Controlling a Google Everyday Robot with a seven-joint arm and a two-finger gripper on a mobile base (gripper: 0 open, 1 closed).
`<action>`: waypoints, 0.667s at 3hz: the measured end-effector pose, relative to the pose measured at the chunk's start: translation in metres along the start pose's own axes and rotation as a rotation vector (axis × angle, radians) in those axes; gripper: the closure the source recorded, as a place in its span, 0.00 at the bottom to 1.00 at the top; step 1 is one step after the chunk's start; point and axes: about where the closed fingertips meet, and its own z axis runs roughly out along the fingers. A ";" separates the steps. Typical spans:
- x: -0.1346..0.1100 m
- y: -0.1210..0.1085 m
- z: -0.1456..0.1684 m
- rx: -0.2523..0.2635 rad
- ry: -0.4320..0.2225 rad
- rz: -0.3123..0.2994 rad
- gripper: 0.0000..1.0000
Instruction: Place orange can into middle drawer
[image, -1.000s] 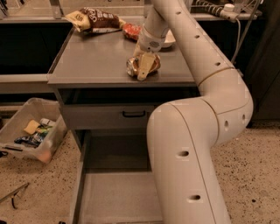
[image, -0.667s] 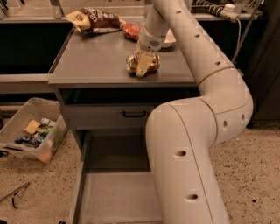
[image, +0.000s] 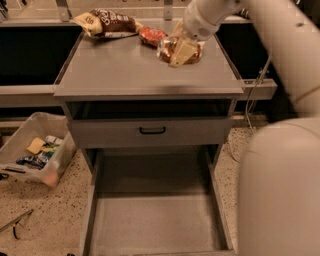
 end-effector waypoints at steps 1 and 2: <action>-0.013 0.015 -0.064 0.151 -0.086 -0.024 1.00; -0.014 0.043 -0.037 0.194 -0.136 -0.058 1.00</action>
Offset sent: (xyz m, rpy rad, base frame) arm -0.1213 0.0745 -0.2538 0.0371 0.1273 0.1907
